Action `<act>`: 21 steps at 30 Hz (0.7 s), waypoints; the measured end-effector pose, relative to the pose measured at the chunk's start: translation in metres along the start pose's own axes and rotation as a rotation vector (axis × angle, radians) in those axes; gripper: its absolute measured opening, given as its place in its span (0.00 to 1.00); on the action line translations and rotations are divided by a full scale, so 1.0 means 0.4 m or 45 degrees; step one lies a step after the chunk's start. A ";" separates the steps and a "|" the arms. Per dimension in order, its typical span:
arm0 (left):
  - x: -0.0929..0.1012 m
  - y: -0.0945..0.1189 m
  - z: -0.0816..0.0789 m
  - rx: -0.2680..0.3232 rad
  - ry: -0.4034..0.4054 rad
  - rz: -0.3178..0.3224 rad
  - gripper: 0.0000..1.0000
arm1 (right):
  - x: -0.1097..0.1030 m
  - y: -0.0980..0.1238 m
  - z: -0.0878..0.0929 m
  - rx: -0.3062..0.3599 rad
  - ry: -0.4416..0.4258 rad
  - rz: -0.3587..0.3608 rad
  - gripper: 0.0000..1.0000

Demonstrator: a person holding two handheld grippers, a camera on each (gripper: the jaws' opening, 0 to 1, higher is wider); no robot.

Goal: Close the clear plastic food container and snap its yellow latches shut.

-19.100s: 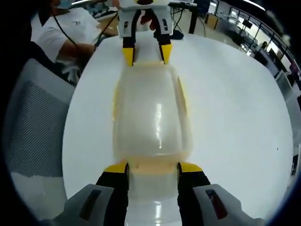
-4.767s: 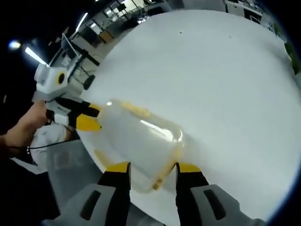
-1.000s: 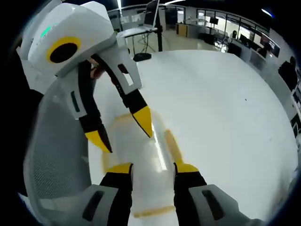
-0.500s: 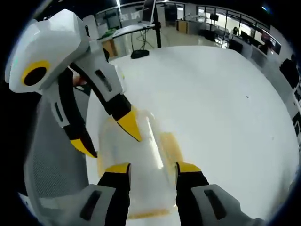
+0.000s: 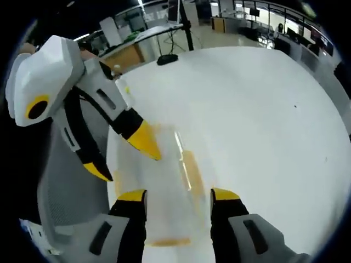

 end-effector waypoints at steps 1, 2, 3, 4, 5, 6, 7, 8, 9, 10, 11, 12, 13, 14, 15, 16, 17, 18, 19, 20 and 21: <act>0.000 -0.001 0.000 -0.002 0.007 -0.002 0.53 | -0.001 0.000 -0.003 -0.005 -0.008 -0.010 0.45; 0.000 -0.003 -0.001 -0.008 0.022 -0.004 0.53 | 0.000 -0.001 -0.004 -0.010 -0.011 -0.017 0.45; 0.001 -0.005 -0.003 -0.007 0.029 -0.006 0.54 | 0.000 -0.004 -0.005 -0.015 -0.012 -0.024 0.45; 0.001 -0.008 -0.005 -0.011 0.045 -0.017 0.55 | -0.002 -0.008 -0.006 -0.024 -0.007 -0.044 0.46; 0.002 -0.011 -0.007 -0.017 0.047 -0.021 0.55 | -0.005 -0.011 -0.005 -0.035 -0.007 -0.064 0.46; 0.004 -0.014 -0.010 -0.023 0.023 -0.035 0.55 | -0.002 -0.017 -0.004 -0.046 -0.011 -0.083 0.46; 0.002 -0.016 -0.009 -0.044 -0.018 -0.051 0.55 | 0.000 -0.020 -0.001 -0.056 -0.013 -0.097 0.46; 0.004 -0.018 -0.005 -0.070 -0.058 -0.054 0.54 | 0.000 -0.024 0.003 -0.068 -0.018 -0.116 0.46; 0.010 -0.022 -0.006 -0.077 -0.059 -0.058 0.53 | -0.004 -0.028 0.009 -0.086 -0.027 -0.154 0.46; 0.012 -0.024 -0.010 -0.071 -0.042 -0.062 0.53 | -0.004 -0.030 0.008 -0.083 -0.013 -0.159 0.46; 0.011 -0.025 -0.013 -0.074 -0.033 -0.073 0.53 | -0.004 -0.032 0.006 -0.085 0.001 -0.169 0.45; 0.010 -0.025 -0.014 -0.078 -0.031 -0.080 0.53 | -0.004 -0.032 0.005 -0.088 -0.002 -0.175 0.45; 0.010 -0.026 -0.014 -0.083 -0.030 -0.088 0.53 | -0.005 -0.032 0.003 -0.089 -0.007 -0.183 0.45; 0.008 -0.027 -0.014 -0.089 -0.029 -0.098 0.53 | -0.005 -0.032 0.002 -0.090 -0.010 -0.191 0.45; 0.008 -0.028 -0.015 -0.095 -0.029 -0.104 0.53 | -0.001 -0.034 0.000 -0.089 -0.010 -0.197 0.44; 0.008 -0.029 -0.017 -0.097 -0.025 -0.108 0.53 | 0.000 -0.035 -0.001 -0.092 -0.009 -0.200 0.44; 0.008 -0.030 -0.017 -0.103 -0.021 -0.112 0.53 | -0.001 -0.036 -0.002 -0.102 -0.011 -0.208 0.44; 0.008 -0.031 -0.017 -0.107 -0.021 -0.112 0.54 | -0.002 -0.036 -0.002 -0.110 -0.007 -0.212 0.43; 0.008 -0.033 -0.017 -0.108 -0.022 -0.112 0.54 | 0.000 -0.038 -0.003 -0.114 -0.001 -0.211 0.42; 0.006 -0.037 -0.017 -0.109 -0.023 -0.116 0.54 | 0.002 -0.039 -0.005 -0.121 0.007 -0.212 0.42; 0.005 -0.039 -0.014 -0.117 -0.023 -0.117 0.55 | 0.001 -0.040 -0.006 -0.125 0.012 -0.216 0.41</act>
Point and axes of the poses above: the point that each gripper's makers call its tool centre point, and the gripper's own axes: y roughly backward along the fingers, x roughly to its right, z roughly out of its underside, the point moved 2 cm from there along y, roughly backward along the fingers, and after that the axes turned 4 degrees about z, right-handed, at the moved point
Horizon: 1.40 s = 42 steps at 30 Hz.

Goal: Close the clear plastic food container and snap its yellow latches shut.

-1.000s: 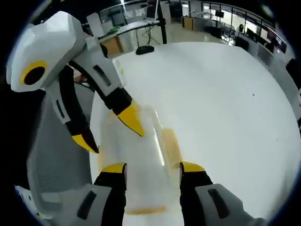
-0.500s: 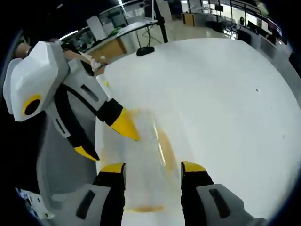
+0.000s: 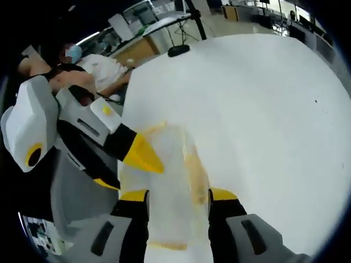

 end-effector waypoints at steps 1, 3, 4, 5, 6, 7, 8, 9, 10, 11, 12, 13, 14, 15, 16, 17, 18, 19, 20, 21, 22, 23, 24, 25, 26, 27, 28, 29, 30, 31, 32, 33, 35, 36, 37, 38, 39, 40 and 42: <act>0.000 0.000 0.000 0.000 0.002 0.001 0.55 | -0.001 -0.001 -0.002 -0.006 0.004 -0.007 0.41; 0.001 -0.001 -0.002 0.001 0.006 0.000 0.55 | -0.003 -0.005 -0.006 -0.013 0.008 -0.020 0.41; 0.002 -0.003 -0.004 0.002 0.005 -0.001 0.55 | -0.004 -0.008 -0.006 -0.020 0.009 -0.026 0.41; 0.005 -0.007 -0.003 -0.003 -0.003 -0.004 0.54 | -0.009 -0.012 -0.003 -0.039 0.015 -0.046 0.41; 0.007 -0.009 -0.002 -0.011 -0.012 -0.005 0.54 | -0.010 -0.015 -0.003 -0.045 0.022 -0.048 0.42; 0.009 -0.012 0.000 -0.018 -0.020 -0.007 0.54 | -0.011 -0.017 -0.003 -0.052 0.031 -0.049 0.42; 0.013 -0.016 0.005 -0.041 -0.046 -0.001 0.54 | -0.012 -0.019 -0.003 -0.069 0.047 -0.051 0.40; 0.016 -0.017 0.006 -0.050 -0.067 0.000 0.55 | -0.009 -0.020 -0.001 -0.082 0.065 -0.043 0.37; 0.017 -0.017 0.003 -0.050 -0.071 -0.006 0.54 | 0.002 -0.022 0.006 -0.117 0.150 -0.018 0.34; 0.014 -0.016 0.002 -0.051 -0.064 -0.010 0.54 | -0.010 -0.024 0.003 -0.112 0.162 -0.055 0.34; 0.012 -0.017 0.001 -0.054 -0.054 -0.014 0.54 | -0.006 -0.027 0.002 -0.130 0.113 -0.040 0.34; 0.011 -0.017 0.001 -0.054 -0.051 -0.016 0.54 | -0.004 -0.026 0.001 -0.137 0.120 -0.038 0.34; 0.010 -0.018 0.002 -0.051 -0.044 -0.019 0.54 | -0.003 -0.024 0.000 -0.150 0.126 -0.038 0.34; 0.009 -0.019 0.001 -0.051 -0.041 -0.020 0.54 | -0.003 -0.024 0.000 -0.158 0.133 -0.039 0.34; 0.009 -0.019 0.001 -0.051 -0.041 -0.021 0.54 | -0.004 -0.025 0.000 -0.165 0.137 -0.039 0.34; 0.008 -0.019 0.002 -0.051 -0.042 -0.022 0.54 | -0.005 -0.025 0.000 -0.173 0.141 -0.040 0.33; 0.008 -0.020 0.002 -0.051 -0.042 -0.023 0.54 | -0.004 -0.025 -0.001 -0.180 0.136 -0.040 0.33; 0.008 -0.020 0.002 -0.050 -0.043 -0.023 0.53 | -0.004 -0.026 -0.001 -0.191 0.141 -0.043 0.33; 0.007 -0.020 0.002 -0.049 -0.041 -0.023 0.53 | -0.004 -0.026 -0.001 -0.199 0.139 -0.046 0.32; 0.008 -0.020 0.003 -0.049 -0.039 -0.024 0.53 | -0.002 -0.026 -0.001 -0.208 0.141 -0.048 0.32; 0.008 -0.020 0.002 -0.048 -0.039 -0.026 0.53 | 0.000 -0.026 0.000 -0.210 0.135 -0.055 0.30; 0.009 -0.021 0.003 -0.044 -0.034 -0.025 0.53 | -0.004 -0.036 0.011 -0.210 0.115 -0.075 0.29; 0.008 -0.021 0.002 -0.044 -0.034 -0.027 0.52 | 0.000 -0.033 0.018 -0.232 0.103 -0.083 0.29; 0.009 -0.021 0.002 -0.047 -0.034 -0.028 0.52 | 0.001 -0.032 0.018 -0.225 0.086 -0.096 0.29; 0.009 -0.021 0.001 -0.050 -0.036 -0.031 0.52 | 0.003 -0.031 0.018 -0.220 0.086 -0.100 0.28; 0.009 -0.022 0.002 -0.052 -0.037 -0.033 0.52 | 0.002 -0.033 0.013 -0.231 0.089 -0.108 0.27; 0.008 -0.024 0.003 -0.052 -0.034 -0.033 0.51 | -0.003 -0.046 0.004 -0.196 0.062 -0.113 0.27; 0.008 -0.026 0.003 -0.053 -0.031 -0.033 0.51 | -0.001 -0.039 0.012 -0.243 0.077 -0.122 0.27; 0.014 -0.026 0.004 -0.050 -0.028 -0.023 0.51 | -0.001 -0.041 0.008 -0.245 0.108 -0.127 0.27; 0.009 -0.019 0.004 -0.054 -0.024 -0.038 0.51 | -0.002 -0.039 0.007 -0.255 0.108 -0.131 0.27; 0.007 -0.019 0.004 -0.052 -0.034 -0.037 0.50 | 0.000 -0.041 0.005 -0.261 0.128 -0.141 0.27; 0.006 -0.017 0.005 -0.048 -0.025 -0.036 0.50 | -0.003 -0.040 0.005 -0.263 0.090 -0.135 0.28; 0.007 -0.017 0.005 -0.045 -0.039 -0.039 0.51 | -0.005 -0.044 0.003 -0.256 0.091 -0.145 0.30; 0.008 -0.017 0.005 -0.044 -0.053 -0.034 0.51 | -0.007 -0.047 0.003 -0.257 0.055 -0.151 0.31; 0.008 -0.017 0.004 -0.043 -0.048 -0.031 0.52 | -0.009 -0.047 0.003 -0.261 0.060 -0.151 0.33; 0.009 -0.018 0.004 -0.049 -0.060 -0.032 0.52 | -0.014 -0.046 0.003 -0.269 0.072 -0.154 0.33; 0.016 -0.018 0.001 -0.048 -0.066 -0.028 0.52 | -0.018 -0.045 0.006 -0.284 0.071 -0.161 0.33; 0.020 -0.018 -0.001 -0.043 -0.070 -0.025 0.52 | -0.022 -0.044 0.010 -0.299 0.076 -0.169 0.33; 0.028 -0.021 -0.007 -0.030 -0.083 -0.018 0.52 | -0.029 -0.041 0.026 -0.358 0.156 -0.201 0.34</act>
Point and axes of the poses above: the point that each gripper's makers call its tool centre point, and the gripper's own axes: y roughly backward along the fingers, x roughly to its right, z roughly out of its underside, the point moved 2 cm from there along y, roughly backward along the fingers, and after that the axes turned 4 degrees about z, right-handed, at the moved point
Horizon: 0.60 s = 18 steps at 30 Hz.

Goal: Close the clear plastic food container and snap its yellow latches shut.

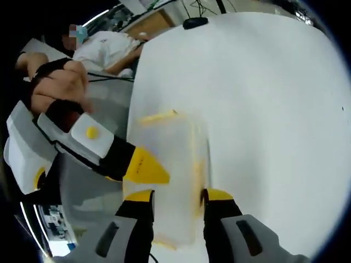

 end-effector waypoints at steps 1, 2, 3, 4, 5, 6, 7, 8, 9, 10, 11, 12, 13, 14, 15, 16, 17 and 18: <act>0.003 -0.002 -0.005 0.010 -0.009 0.004 0.52 | -0.003 0.000 0.007 -0.018 0.028 -0.005 0.35; 0.004 -0.002 -0.006 0.012 -0.009 0.004 0.52 | -0.005 0.001 0.010 -0.029 0.049 -0.005 0.35; 0.004 -0.005 -0.009 0.021 -0.011 0.003 0.52 | -0.007 0.000 0.011 -0.035 0.051 -0.004 0.35; 0.003 -0.005 -0.009 0.022 -0.007 0.002 0.52 | -0.007 0.000 0.011 -0.034 0.063 -0.004 0.36; 0.003 -0.004 -0.009 0.023 -0.007 0.001 0.52 | -0.009 0.001 0.011 -0.028 0.053 -0.005 0.37; 0.001 -0.004 -0.010 0.030 -0.007 -0.005 0.52 | -0.023 -0.011 0.027 -0.076 0.010 -0.039 0.43; 0.000 -0.007 -0.014 0.054 -0.030 0.002 0.51 | -0.050 -0.041 0.058 -0.143 -0.003 -0.085 0.54; 0.001 -0.007 -0.011 0.049 -0.030 0.001 0.51 | -0.054 -0.058 0.058 -0.144 0.027 -0.066 0.63; 0.004 -0.007 -0.011 0.040 -0.038 0.011 0.51 | -0.057 -0.066 0.050 -0.172 0.065 -0.063 0.67; 0.005 -0.006 -0.010 0.016 -0.048 -0.001 0.50 | -0.047 -0.054 0.043 -0.208 0.030 -0.047 0.66; 0.001 -0.002 -0.004 -0.014 -0.058 -0.029 0.48 | -0.035 -0.045 0.027 -0.147 0.018 -0.007 0.65; 0.005 -0.004 -0.007 0.005 -0.076 -0.025 0.47 | -0.027 -0.028 0.023 -0.097 0.051 0.023 0.62; 0.004 -0.004 -0.007 0.015 -0.060 -0.019 0.47 | -0.028 -0.016 0.038 -0.113 0.050 0.013 0.56; 0.004 -0.005 -0.009 0.021 -0.068 -0.018 0.47 | -0.019 -0.007 0.045 -0.124 0.052 0.019 0.53; 0.005 -0.006 -0.011 0.021 -0.071 -0.019 0.46 | -0.012 -0.003 0.050 -0.134 0.037 0.031 0.50; 0.002 -0.007 -0.014 0.016 -0.080 -0.023 0.46 | -0.006 0.003 0.056 -0.147 -0.005 0.052 0.48; -0.001 -0.006 -0.018 0.017 -0.073 -0.021 0.45 | -0.005 0.007 0.057 -0.145 -0.007 0.050 0.46; -0.001 -0.005 -0.020 0.032 -0.046 -0.014 0.44 | -0.002 0.015 0.055 -0.127 0.004 0.059 0.44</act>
Point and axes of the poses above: the point that each gripper's makers call its tool centre point, and the gripper's own axes: y roughly backward along the fingers, x roughly to its right, z roughly out of its underside, the point moved 2 cm from there along y, roughly backward along the fingers, and after that the axes turned 4 degrees about z, right-handed, at the moved point
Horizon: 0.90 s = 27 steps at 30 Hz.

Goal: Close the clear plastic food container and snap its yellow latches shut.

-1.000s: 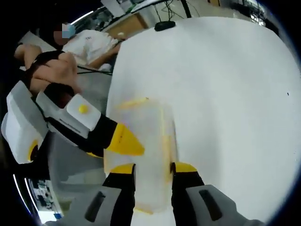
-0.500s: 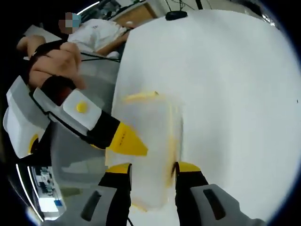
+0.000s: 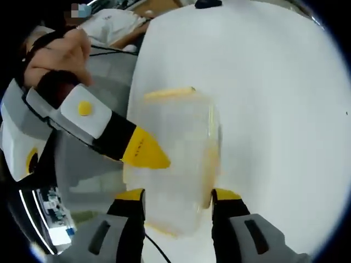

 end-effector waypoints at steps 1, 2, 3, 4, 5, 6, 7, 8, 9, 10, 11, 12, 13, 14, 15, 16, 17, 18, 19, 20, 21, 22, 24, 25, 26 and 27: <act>0.002 0.005 -0.003 0.014 0.030 0.006 0.42 | 0.006 0.011 0.002 0.021 0.004 0.018 0.38; 0.005 0.009 -0.003 0.020 0.033 0.012 0.41 | 0.021 0.027 0.002 0.068 -0.001 0.058 0.33; 0.010 0.013 -0.002 0.023 0.034 0.023 0.38 | 0.032 0.045 -0.001 0.131 -0.020 0.092 0.26; 0.015 0.017 -0.004 0.035 0.040 0.042 0.35 | 0.033 0.050 -0.004 0.160 -0.022 0.096 0.24; 0.019 0.026 -0.007 0.055 0.085 0.054 0.34 | 0.030 0.066 -0.010 0.256 -0.060 0.093 0.27; 0.020 0.034 -0.014 0.084 0.086 0.063 0.35 | 0.025 0.076 -0.012 0.316 -0.094 0.085 0.31; 0.017 0.047 -0.026 0.141 0.154 0.059 0.36 | 0.022 0.088 -0.008 0.379 -0.137 0.107 0.35; 0.015 0.058 -0.031 0.164 0.191 0.065 0.37 | 0.025 0.096 -0.002 0.404 -0.147 0.140 0.35; 0.011 0.073 -0.041 0.220 0.238 0.103 0.38 | 0.033 0.106 0.002 0.433 -0.110 0.200 0.32; 0.008 0.082 -0.042 0.242 0.284 0.123 0.37 | 0.030 0.115 0.011 0.472 -0.103 0.244 0.31; 0.000 0.090 -0.036 0.251 0.292 0.153 0.37 | 0.019 0.116 0.022 0.472 -0.139 0.244 0.31; -0.002 0.093 -0.025 0.235 0.312 0.177 0.39 | 0.009 0.116 0.033 0.493 -0.158 0.258 0.31; -0.003 0.092 -0.012 0.209 0.351 0.205 0.42 | 0.003 0.112 0.039 0.493 -0.158 0.260 0.32; -0.007 0.091 -0.001 0.211 0.406 0.242 0.45 | -0.010 0.103 0.052 0.475 -0.158 0.266 0.32; -0.015 0.092 0.007 0.209 0.442 0.250 0.47 | -0.019 0.097 0.058 0.458 -0.156 0.275 0.33; -0.025 0.093 0.023 0.187 0.442 0.260 0.48 | -0.031 0.092 0.068 0.442 -0.145 0.293 0.33; -0.033 0.094 0.028 0.189 0.425 0.262 0.47 | -0.036 0.091 0.067 0.450 -0.139 0.309 0.33; -0.038 0.097 0.032 0.189 0.418 0.263 0.47 | -0.047 0.092 0.065 0.472 -0.150 0.321 0.35; -0.043 0.099 0.036 0.189 0.413 0.260 0.47 | -0.051 0.092 0.063 0.484 -0.152 0.323 0.37; -0.051 0.100 0.041 0.184 0.413 0.262 0.47 | -0.060 0.095 0.047 0.536 -0.160 0.331 0.39; -0.054 0.102 0.044 0.180 0.419 0.266 0.48 | -0.064 0.096 0.046 0.542 -0.172 0.335 0.41; -0.057 0.101 0.050 0.168 0.418 0.269 0.49 | -0.073 0.095 0.045 0.538 -0.177 0.334 0.43; -0.057 0.099 0.060 0.145 0.397 0.278 0.49 | -0.084 0.094 0.043 0.523 -0.145 0.365 0.43; -0.052 0.097 0.069 0.117 0.340 0.293 0.50 | -0.086 0.094 0.039 0.525 -0.125 0.381 0.43; -0.049 0.094 0.073 0.106 0.296 0.303 0.50 | -0.089 0.095 0.037 0.524 -0.123 0.391 0.43; -0.045 0.093 0.077 0.093 0.249 0.317 0.51 | -0.090 0.096 0.036 0.520 -0.132 0.401 0.44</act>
Point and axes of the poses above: the point that each gripper's makers call its tool centre point, and the gripper's own axes: y roughly backward along the fingers, x roughly to its right, z roughly out of its underside, the point moved 2 cm from there along y, roughly backward along the fingers, and after that the axes turned 4 degrees about z, right-handed, at the moved point
